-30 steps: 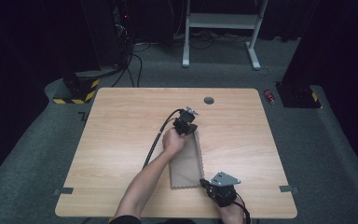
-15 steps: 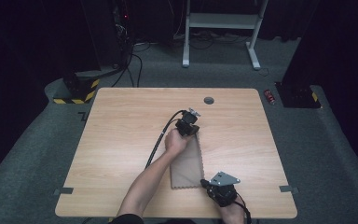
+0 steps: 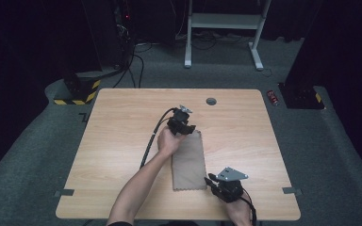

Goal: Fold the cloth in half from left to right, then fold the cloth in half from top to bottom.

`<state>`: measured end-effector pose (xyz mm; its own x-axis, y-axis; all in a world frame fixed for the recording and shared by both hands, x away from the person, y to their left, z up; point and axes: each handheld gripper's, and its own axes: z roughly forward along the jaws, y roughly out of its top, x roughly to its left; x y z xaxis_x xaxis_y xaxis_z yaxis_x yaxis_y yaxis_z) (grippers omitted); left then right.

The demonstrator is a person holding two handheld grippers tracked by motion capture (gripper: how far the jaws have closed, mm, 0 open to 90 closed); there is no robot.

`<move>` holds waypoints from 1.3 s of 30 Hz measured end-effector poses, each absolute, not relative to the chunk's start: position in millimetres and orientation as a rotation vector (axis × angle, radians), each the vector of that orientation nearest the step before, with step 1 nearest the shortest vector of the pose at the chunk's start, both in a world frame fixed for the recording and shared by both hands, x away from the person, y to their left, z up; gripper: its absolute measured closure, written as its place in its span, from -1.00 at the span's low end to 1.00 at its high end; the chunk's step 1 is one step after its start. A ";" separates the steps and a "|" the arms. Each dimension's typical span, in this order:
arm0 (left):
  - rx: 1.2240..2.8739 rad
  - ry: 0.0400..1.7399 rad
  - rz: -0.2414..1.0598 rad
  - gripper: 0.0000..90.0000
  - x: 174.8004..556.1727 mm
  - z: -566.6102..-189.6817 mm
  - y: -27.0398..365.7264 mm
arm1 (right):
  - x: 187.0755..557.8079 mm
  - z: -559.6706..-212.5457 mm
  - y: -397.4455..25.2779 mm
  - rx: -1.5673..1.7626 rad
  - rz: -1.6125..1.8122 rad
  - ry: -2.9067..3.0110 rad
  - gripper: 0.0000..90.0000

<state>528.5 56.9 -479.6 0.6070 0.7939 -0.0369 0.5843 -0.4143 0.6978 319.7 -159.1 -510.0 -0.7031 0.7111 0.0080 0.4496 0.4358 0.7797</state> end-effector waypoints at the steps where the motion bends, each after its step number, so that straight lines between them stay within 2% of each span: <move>1: 2.152 1.088 0.399 0.23 526.2 -480.8 61.1 | 322.1 -509.7 -157.7 0.995 1.136 2.377 0.62; 9: 2.166 1.182 0.452 0.22 520.3 -500.9 88.6 | 334.7 -516.1 -146.5 0.947 1.085 2.435 0.52; 17: 2.163 1.252 0.537 0.26 521.8 -509.3 105.3 | 335.2 -519.4 -158.2 0.967 1.049 2.483 0.47; 23: 2.109 1.276 0.494 0.21 513.6 -506.1 115.6 | 336.1 -520.5 -160.3 0.954 1.068 2.481 0.47; 31: 2.087 1.187 0.456 0.07 481.4 -502.5 117.3 | 339.0 -520.2 -162.9 0.948 1.067 2.490 0.42; 39: 2.104 1.240 0.464 0.06 481.1 -512.9 121.2 | 339.7 -520.2 -163.7 0.945 1.071 2.492 0.41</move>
<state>481.1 121.2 -512.9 0.4918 0.8704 -0.0209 0.6430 -0.3470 0.6827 339.7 -163.7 -520.2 -0.7512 0.6600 0.0098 0.4614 0.5144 0.7228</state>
